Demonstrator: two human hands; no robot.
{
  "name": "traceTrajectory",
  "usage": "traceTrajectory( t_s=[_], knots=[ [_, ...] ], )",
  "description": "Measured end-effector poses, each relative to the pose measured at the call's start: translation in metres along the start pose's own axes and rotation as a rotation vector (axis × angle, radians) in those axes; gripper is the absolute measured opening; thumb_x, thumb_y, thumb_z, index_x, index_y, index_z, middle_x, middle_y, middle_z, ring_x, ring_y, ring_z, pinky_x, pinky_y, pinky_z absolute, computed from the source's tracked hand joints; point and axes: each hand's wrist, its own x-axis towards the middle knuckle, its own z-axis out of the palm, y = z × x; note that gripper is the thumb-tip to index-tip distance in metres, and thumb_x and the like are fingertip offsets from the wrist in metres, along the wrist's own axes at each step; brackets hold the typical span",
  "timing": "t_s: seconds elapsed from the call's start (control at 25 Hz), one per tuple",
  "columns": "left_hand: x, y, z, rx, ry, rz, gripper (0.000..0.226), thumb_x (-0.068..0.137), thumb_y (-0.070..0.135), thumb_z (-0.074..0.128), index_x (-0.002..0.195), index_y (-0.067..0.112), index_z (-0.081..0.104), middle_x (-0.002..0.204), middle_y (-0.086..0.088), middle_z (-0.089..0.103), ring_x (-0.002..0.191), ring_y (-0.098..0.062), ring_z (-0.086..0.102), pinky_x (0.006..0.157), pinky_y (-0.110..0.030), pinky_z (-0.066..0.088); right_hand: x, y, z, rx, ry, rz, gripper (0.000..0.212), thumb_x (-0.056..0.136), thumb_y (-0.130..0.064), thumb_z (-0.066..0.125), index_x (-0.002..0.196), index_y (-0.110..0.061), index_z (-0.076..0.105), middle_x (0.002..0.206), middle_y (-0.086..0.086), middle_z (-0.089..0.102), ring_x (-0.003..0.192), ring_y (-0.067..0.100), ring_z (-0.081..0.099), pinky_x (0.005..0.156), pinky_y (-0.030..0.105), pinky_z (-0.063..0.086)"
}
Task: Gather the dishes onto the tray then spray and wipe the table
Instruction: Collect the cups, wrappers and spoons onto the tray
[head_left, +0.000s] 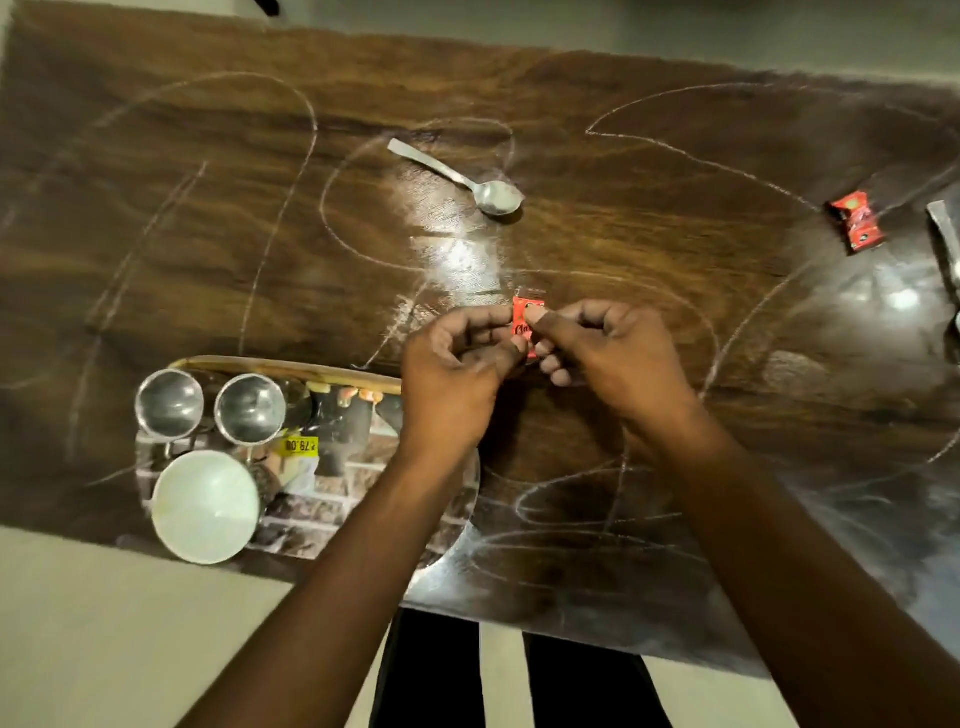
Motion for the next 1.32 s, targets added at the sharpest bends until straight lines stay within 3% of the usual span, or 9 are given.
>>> traceTrajectory(
  t_s=[0.08,0.28,0.4,0.52,0.68,0.88,1.04,1.32],
  knots=[
    [-0.025,-0.006,-0.032,-0.051,0.066,-0.034,0.025,0.091,-0.013,0.075,0.112,0.000,0.077,0.101,-0.021,0.080,0.090,-0.019,0.075,0.087,-0.032,0.065,-0.011,0.004,0.023,-0.100,-0.084,-0.038,0.019,0.096,-0.022,0.081,0.099,-0.003,0.080,0.075,0.008,0.076,0.060,0.009,0.066,0.058,0.021,0.056],
    [-0.070,-0.037,-0.106,-0.114,0.277,-0.179,0.027,0.089,-0.008,0.078,0.110,0.008,0.080,0.097,-0.009,0.084,0.090,-0.020,0.079,0.084,-0.030,0.065,-0.031,0.025,0.088,-0.237,-0.255,-0.020,0.005,0.097,-0.009,0.078,0.093,-0.006,0.080,0.074,0.008,0.078,0.065,0.015,0.073,0.061,0.026,0.062],
    [-0.076,-0.054,-0.125,-0.246,0.378,-0.342,0.017,0.095,-0.002,0.074,0.111,-0.008,0.076,0.077,-0.009,0.080,0.064,-0.013,0.074,0.064,-0.021,0.062,-0.036,0.041,0.125,-0.287,-0.248,0.000,0.006,0.098,-0.005,0.076,0.093,-0.004,0.079,0.077,0.012,0.080,0.065,0.012,0.076,0.063,0.028,0.064],
    [-0.076,-0.060,-0.129,-0.376,0.437,-0.446,0.025,0.099,0.004,0.072,0.109,-0.019,0.071,0.076,-0.017,0.074,0.054,-0.013,0.070,0.055,-0.020,0.060,-0.037,0.051,0.148,-0.357,-0.197,-0.052,0.015,0.098,-0.007,0.075,0.084,-0.013,0.079,0.073,0.008,0.080,0.069,0.017,0.079,0.077,0.048,0.069],
    [-0.067,-0.058,-0.124,-0.437,0.520,-0.448,0.027,0.098,0.005,0.074,0.106,-0.020,0.070,0.077,-0.020,0.072,0.049,-0.015,0.068,0.050,-0.022,0.059,-0.031,0.055,0.160,-0.424,-0.099,-0.103,0.022,0.097,-0.011,0.074,0.076,-0.018,0.077,0.066,0.001,0.077,0.063,0.015,0.076,0.075,0.054,0.068],
    [-0.059,-0.059,-0.121,-0.419,0.549,-0.436,0.022,0.100,0.001,0.071,0.100,-0.021,0.070,0.076,-0.024,0.067,0.040,-0.013,0.063,0.044,-0.022,0.056,-0.027,0.056,0.166,-0.559,-0.033,-0.186,0.015,0.095,-0.015,0.073,0.082,-0.015,0.080,0.066,0.001,0.077,0.061,0.017,0.076,0.069,0.049,0.067],
    [-0.056,-0.061,-0.124,-0.436,0.557,-0.449,0.017,0.097,0.002,0.075,0.088,-0.013,0.073,0.069,-0.020,0.070,0.042,-0.017,0.063,0.046,-0.024,0.058,-0.027,0.057,0.173,-0.588,0.031,-0.159,0.013,0.089,-0.027,0.071,0.077,-0.023,0.077,0.066,-0.003,0.076,0.059,0.018,0.075,0.063,0.049,0.067],
    [-0.057,-0.064,-0.126,-0.437,0.568,-0.422,0.028,0.094,0.007,0.080,0.101,-0.019,0.073,0.080,-0.030,0.073,0.050,-0.022,0.068,0.052,-0.027,0.060,-0.029,0.058,0.175,-0.508,0.051,-0.121,0.010,0.082,-0.035,0.068,0.083,-0.032,0.077,0.068,-0.004,0.077,0.065,0.020,0.078,0.065,0.053,0.067]
  ],
)
